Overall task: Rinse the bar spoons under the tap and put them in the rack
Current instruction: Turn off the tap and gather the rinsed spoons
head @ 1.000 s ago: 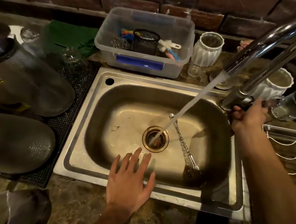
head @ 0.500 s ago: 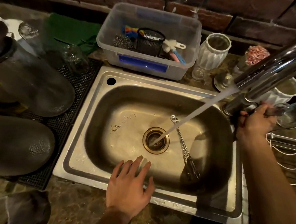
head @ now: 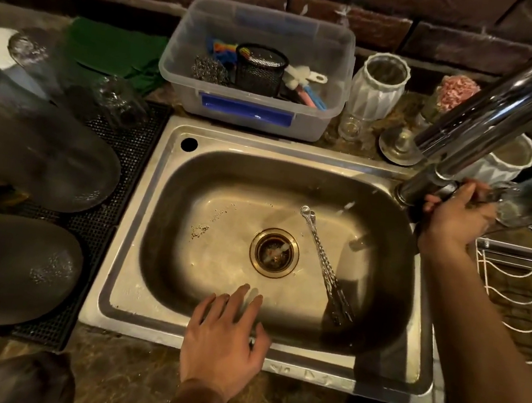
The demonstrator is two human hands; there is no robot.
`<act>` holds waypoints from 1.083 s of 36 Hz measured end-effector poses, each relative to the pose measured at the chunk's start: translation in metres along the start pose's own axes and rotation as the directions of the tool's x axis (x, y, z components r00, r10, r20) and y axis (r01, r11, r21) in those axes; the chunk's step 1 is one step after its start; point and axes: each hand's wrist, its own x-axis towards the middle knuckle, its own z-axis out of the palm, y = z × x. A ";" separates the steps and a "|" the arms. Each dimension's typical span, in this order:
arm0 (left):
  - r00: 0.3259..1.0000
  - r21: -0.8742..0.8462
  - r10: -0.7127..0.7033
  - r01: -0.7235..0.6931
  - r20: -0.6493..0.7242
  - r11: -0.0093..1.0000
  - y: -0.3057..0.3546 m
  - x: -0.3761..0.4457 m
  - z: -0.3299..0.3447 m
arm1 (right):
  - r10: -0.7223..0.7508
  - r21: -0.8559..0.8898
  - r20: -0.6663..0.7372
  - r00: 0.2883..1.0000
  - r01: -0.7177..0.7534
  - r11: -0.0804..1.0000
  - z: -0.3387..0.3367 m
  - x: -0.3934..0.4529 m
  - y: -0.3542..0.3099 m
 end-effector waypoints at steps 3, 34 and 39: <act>1.000 0.007 -0.008 0.008 0.012 1.000 0.000 0.000 -0.001 | -0.031 -0.007 0.013 0.999 0.031 1.000 -0.003 -0.001 -0.001; 1.000 0.083 -0.011 0.009 0.024 0.996 0.002 0.000 -0.004 | 0.490 -0.793 0.540 0.684 0.218 0.570 -0.057 -0.077 0.072; 0.982 0.000 -0.093 0.094 0.163 0.996 0.004 0.011 -0.009 | 0.474 -0.791 0.569 0.672 0.289 0.540 -0.053 -0.072 0.087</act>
